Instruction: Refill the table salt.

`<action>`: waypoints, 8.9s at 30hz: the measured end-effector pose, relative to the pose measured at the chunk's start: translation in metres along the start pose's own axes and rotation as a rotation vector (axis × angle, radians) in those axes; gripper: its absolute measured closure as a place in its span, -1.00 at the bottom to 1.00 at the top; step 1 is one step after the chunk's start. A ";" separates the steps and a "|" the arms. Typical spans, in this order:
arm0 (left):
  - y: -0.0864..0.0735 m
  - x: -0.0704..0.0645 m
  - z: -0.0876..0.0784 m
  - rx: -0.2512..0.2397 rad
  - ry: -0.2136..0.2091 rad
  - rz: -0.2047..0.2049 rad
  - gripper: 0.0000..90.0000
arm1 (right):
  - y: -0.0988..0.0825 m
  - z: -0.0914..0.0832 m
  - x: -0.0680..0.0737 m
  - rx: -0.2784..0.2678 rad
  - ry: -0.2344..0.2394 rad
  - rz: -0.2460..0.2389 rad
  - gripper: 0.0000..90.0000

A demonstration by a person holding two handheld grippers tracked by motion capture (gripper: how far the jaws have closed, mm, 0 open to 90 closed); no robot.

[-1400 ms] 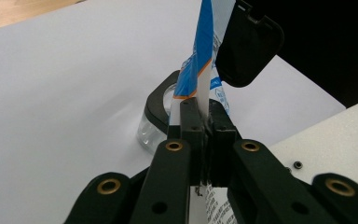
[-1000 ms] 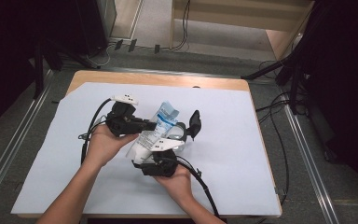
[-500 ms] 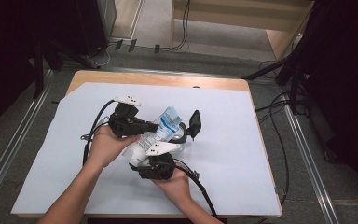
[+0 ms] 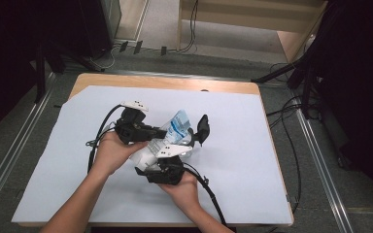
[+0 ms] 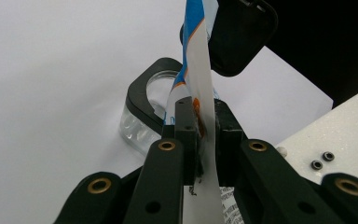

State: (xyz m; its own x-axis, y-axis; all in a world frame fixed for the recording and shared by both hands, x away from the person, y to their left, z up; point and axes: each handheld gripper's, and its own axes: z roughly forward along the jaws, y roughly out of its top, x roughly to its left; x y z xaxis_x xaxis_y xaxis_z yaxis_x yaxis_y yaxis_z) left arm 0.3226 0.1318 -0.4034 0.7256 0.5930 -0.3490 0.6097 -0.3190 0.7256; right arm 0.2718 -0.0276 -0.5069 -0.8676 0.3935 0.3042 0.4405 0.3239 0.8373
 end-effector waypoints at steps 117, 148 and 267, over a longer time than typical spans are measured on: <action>-0.002 -0.007 -0.015 -0.019 0.020 0.022 0.82 | 0.018 -0.011 -0.006 -0.079 0.139 0.163 0.36; -0.002 -0.006 -0.013 -0.007 0.049 0.031 0.97 | 0.018 -0.009 -0.007 -0.072 0.148 0.156 0.37; 0.004 -0.011 -0.009 -0.008 0.069 0.052 0.99 | 0.021 -0.011 -0.003 -0.030 0.079 0.053 0.28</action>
State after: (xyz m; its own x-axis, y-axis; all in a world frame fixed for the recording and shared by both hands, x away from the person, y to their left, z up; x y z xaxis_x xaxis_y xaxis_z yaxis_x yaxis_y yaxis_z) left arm 0.3139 0.1311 -0.3914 0.7322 0.6254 -0.2696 0.5692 -0.3446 0.7465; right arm 0.2808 -0.0316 -0.4850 -0.8591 0.3403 0.3822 0.4802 0.2777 0.8320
